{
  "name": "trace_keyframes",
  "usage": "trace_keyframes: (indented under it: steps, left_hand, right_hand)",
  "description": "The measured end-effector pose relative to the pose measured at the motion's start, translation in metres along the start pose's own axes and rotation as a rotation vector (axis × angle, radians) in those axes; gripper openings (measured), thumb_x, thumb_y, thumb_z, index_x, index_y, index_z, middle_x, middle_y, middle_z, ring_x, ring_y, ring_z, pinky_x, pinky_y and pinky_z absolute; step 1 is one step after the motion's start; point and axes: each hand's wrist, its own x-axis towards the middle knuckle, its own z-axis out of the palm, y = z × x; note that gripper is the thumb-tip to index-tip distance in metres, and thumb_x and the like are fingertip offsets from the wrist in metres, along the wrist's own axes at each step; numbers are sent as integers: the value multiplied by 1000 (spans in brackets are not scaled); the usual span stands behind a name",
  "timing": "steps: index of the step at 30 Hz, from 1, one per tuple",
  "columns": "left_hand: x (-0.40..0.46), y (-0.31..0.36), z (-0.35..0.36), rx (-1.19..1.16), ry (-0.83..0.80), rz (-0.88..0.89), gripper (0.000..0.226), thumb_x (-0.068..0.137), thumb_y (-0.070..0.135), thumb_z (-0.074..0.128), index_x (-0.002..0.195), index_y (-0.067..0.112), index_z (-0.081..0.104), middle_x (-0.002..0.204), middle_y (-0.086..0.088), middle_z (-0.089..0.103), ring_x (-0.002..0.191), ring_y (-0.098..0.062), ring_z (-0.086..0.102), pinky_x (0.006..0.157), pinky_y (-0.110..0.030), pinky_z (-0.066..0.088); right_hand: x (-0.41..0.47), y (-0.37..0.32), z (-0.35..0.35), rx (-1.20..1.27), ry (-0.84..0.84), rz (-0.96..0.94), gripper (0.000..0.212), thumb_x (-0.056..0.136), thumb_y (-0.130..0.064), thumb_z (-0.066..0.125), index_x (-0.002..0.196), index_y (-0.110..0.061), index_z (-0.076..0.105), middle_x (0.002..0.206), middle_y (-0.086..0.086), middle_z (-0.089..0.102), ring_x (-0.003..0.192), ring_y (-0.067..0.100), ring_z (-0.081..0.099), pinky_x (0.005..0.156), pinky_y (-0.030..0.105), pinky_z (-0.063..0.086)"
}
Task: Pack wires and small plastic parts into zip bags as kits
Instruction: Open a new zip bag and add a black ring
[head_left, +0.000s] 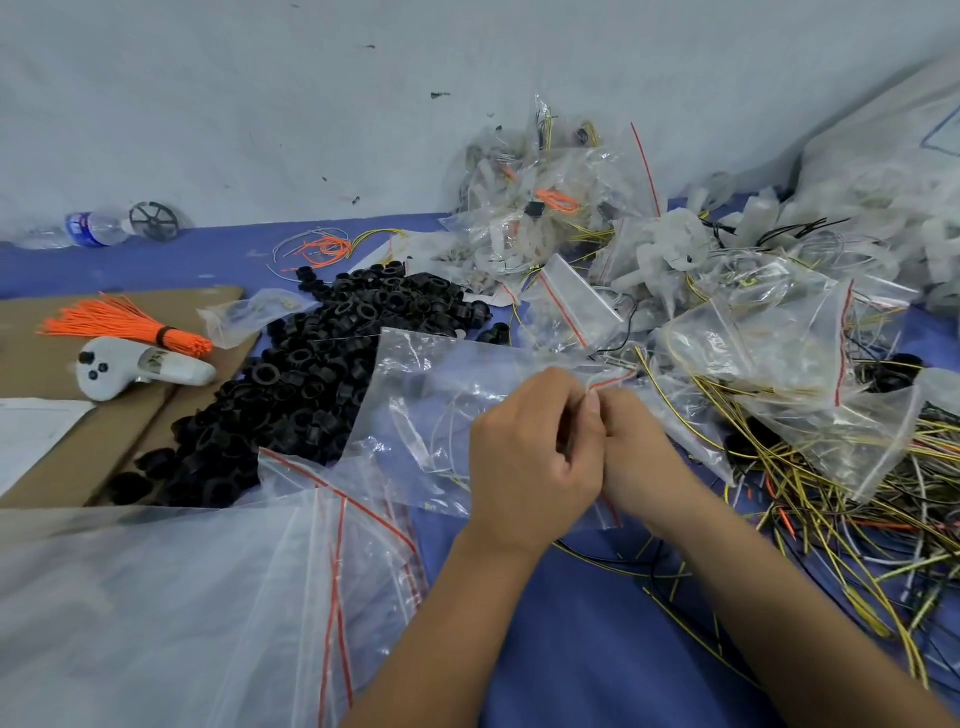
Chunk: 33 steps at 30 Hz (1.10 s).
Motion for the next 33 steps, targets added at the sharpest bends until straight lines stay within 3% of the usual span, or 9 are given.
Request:
trace_keyframes:
  steps: [5, 8, 10, 14, 18, 22, 26, 29, 33]
  left_hand:
    - [0, 1, 0, -12, 11, 9, 22, 92, 18, 58, 73, 7, 55, 63, 1, 51, 57, -17, 44, 53, -31, 37]
    - [1, 5, -1, -16, 66, 19, 22, 92, 19, 58, 73, 9, 55, 63, 3, 50, 57, -16, 42, 53, -28, 35]
    - [1, 5, -1, -13, 70, 25, 25, 94, 21, 56, 73, 7, 55, 63, 2, 51, 56, -18, 43, 53, -32, 37]
    - [1, 1, 0, -20, 54, -27, 25, 94, 21, 56, 74, 8, 54, 62, 2, 51, 57, -17, 44, 53, -32, 37]
    - [2, -11, 4, -56, -1, -206, 24, 93, 24, 58, 73, 15, 51, 60, 9, 50, 58, -11, 47, 57, -26, 36]
    - [1, -29, 11, -39, -95, -466, 28, 91, 23, 63, 67, 21, 50, 56, 9, 54, 58, -8, 51, 59, -30, 41]
    - [2, -38, 14, -13, -121, -606, 27, 89, 21, 65, 65, 21, 53, 58, 9, 56, 58, -6, 53, 54, -16, 36]
    - [3, -37, 14, 30, -103, -646, 24, 90, 22, 63, 67, 21, 55, 60, 8, 58, 58, -6, 54, 53, -16, 37]
    - [5, -36, 10, 44, -26, -697, 25, 89, 18, 61, 65, 19, 54, 59, 7, 57, 58, -3, 54, 52, -14, 37]
  right_hand:
    - [-5, 1, 3, 343, -179, 257, 45, 99, -9, 51, 71, -34, 76, 68, -12, 69, 60, 2, 63, 50, 19, 50]
    - [-2, -2, 4, 701, -179, 424, 23, 88, -24, 58, 86, -20, 81, 89, 3, 74, 81, 12, 72, 65, 24, 58]
    - [-1, -1, 4, 747, -165, 438, 32, 87, -32, 58, 104, -15, 79, 102, 5, 74, 95, 15, 71, 77, 27, 60]
    - [3, 0, 5, 738, -96, 387, 27, 88, -28, 57, 86, -17, 82, 90, 2, 75, 84, 10, 72, 69, 22, 58]
    - [6, 5, 2, 510, 39, 324, 33, 103, -13, 49, 91, -11, 79, 86, 8, 76, 75, 15, 72, 60, 22, 56]
    - [9, 14, -3, 66, 354, 198, 21, 101, -6, 54, 89, 0, 71, 77, 15, 74, 66, 22, 73, 57, 28, 58]
    - [11, 16, -12, -415, 554, -16, 19, 98, -16, 59, 82, -15, 70, 73, 1, 68, 64, 20, 67, 61, 34, 53]
    - [17, 14, -16, -601, 609, -120, 8, 94, -18, 66, 94, -20, 74, 102, 1, 57, 86, 14, 60, 79, 34, 52]
    - [37, 13, -26, -585, 518, -7, 26, 96, -21, 65, 120, -28, 69, 143, 8, 34, 113, 22, 56, 92, 20, 47]
